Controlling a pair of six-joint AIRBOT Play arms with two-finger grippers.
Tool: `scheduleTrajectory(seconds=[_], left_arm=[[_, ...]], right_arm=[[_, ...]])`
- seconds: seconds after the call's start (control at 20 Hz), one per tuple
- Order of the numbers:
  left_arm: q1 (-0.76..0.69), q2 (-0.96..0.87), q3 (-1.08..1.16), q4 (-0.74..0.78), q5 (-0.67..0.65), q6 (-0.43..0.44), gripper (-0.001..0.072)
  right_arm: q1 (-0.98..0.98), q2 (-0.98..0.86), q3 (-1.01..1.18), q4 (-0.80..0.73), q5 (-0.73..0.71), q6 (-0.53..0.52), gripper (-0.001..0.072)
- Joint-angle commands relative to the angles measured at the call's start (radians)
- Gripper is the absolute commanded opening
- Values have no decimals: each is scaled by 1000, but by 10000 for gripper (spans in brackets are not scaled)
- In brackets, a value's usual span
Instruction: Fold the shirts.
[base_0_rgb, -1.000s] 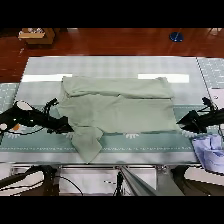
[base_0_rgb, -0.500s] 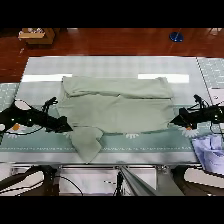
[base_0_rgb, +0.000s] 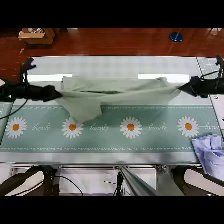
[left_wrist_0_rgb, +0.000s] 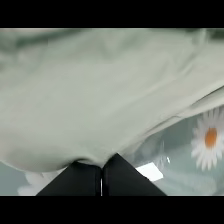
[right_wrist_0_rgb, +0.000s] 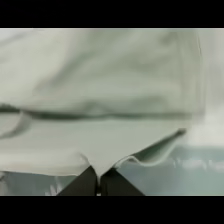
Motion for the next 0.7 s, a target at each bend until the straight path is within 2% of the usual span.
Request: scheduleTrajectory(seconds=[0.0,0.15,0.4,0.65], left_arm=[[1,-104,150,-20,72,-11,32],[1,-245,282,-21,72,-11,32],[-2,-478,452,-68,39,-12,33],[1,-599,478,-68,46,-11,45]], right_arm=[[61,-74,96,42,-204,27,23],[63,-166,146,63,-301,59,23],[100,-309,183,63,-351,43,24],[139,-407,183,62,-452,40,25]])
